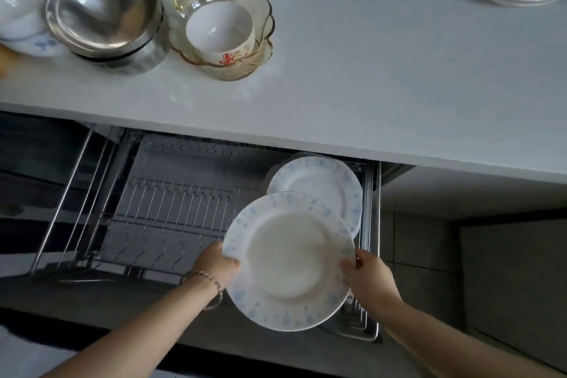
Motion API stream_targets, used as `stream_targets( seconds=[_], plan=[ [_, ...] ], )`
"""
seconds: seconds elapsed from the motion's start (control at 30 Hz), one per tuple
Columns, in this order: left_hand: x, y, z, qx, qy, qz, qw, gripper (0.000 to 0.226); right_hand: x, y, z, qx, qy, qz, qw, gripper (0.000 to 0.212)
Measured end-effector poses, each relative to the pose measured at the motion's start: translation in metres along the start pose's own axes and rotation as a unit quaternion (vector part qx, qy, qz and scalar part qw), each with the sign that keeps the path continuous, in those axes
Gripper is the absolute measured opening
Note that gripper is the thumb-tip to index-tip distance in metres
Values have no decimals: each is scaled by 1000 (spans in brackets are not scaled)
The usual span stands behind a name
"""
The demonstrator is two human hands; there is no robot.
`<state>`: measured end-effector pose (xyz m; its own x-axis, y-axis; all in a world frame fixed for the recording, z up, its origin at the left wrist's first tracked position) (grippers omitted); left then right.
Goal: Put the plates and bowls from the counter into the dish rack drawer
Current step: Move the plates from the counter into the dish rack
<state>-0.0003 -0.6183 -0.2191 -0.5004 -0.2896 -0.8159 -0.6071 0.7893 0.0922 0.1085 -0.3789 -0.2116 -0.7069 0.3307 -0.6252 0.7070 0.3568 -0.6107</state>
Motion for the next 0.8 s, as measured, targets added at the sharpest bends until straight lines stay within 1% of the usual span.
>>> stream_targets(
  seconds=[0.07,0.17,0.27,0.37,0.5,0.63,0.73,0.8],
  plan=[
    [22,10,18,6,-3,-2,1000,19,19,10,8,-7,9,39,999,26],
    [54,32,38,-11,7,-14,1000,29,53,18,11,-16,45,73,996,30],
    [83,58,49,-22,20,-15,999,34,82,21,10,-28,77,68,994,31],
    [102,79,56,-18,32,-24,999,36,103,26,10,-29,88,74,993,32],
    [110,96,64,1,58,-12,998,37,114,29,16,-30,76,117,990,38],
    [110,105,67,-21,81,-3,997,34,116,20,19,-14,71,148,986,43],
    [106,106,70,-44,69,12,997,34,116,18,20,-6,72,144,987,53],
    [101,101,75,-66,49,24,996,40,114,21,24,14,85,134,987,56]
  ],
)
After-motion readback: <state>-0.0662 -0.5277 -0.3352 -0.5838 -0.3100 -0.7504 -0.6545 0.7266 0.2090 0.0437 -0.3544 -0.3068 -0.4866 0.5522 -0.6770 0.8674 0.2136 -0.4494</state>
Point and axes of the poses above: each hand's wrist, its own x-axis towards the middle knuckle, its own z-axis out of the palm, y = z × x, the point moved 4 cm from there along x, towards the middle knuckle, and after that the axes turned 13 degrees about -z, right-handed, at the moved point
